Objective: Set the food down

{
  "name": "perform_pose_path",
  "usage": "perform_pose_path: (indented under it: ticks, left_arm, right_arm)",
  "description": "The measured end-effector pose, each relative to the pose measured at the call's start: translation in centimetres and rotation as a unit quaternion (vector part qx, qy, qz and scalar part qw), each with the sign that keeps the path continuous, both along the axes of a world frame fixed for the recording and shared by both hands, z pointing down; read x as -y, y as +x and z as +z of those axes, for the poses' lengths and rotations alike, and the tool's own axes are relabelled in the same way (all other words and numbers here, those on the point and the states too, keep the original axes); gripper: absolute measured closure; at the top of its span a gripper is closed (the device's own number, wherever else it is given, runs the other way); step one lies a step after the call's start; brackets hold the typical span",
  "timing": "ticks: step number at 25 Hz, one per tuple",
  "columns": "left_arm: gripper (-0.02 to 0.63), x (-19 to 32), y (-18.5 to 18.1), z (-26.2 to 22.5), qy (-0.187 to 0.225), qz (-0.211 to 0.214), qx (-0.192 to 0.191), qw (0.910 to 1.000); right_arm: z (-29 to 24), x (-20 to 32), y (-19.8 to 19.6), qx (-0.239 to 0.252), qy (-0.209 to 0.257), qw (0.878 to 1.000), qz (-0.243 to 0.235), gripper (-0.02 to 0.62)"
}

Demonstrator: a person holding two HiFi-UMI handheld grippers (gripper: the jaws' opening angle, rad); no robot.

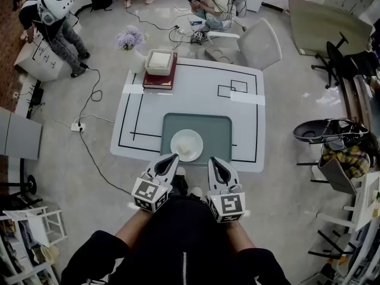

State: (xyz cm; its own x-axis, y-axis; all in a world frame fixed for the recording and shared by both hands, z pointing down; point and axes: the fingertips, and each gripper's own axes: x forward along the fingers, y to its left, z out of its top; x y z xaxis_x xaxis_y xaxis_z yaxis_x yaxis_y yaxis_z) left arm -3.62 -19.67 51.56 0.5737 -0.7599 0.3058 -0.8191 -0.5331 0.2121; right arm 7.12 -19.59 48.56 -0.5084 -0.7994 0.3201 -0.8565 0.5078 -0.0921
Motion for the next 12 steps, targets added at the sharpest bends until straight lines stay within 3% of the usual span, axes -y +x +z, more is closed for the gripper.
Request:
perform_pose_path:
  ticks: [12]
  left_arm:
    - [0.601, 0.17, -0.75, 0.19, -0.008, -0.001, -0.003, 1.0000]
  right_arm:
    - [-0.13, 0.00, -0.63, 0.003, -0.004, 1.000, 0.001, 0.586]
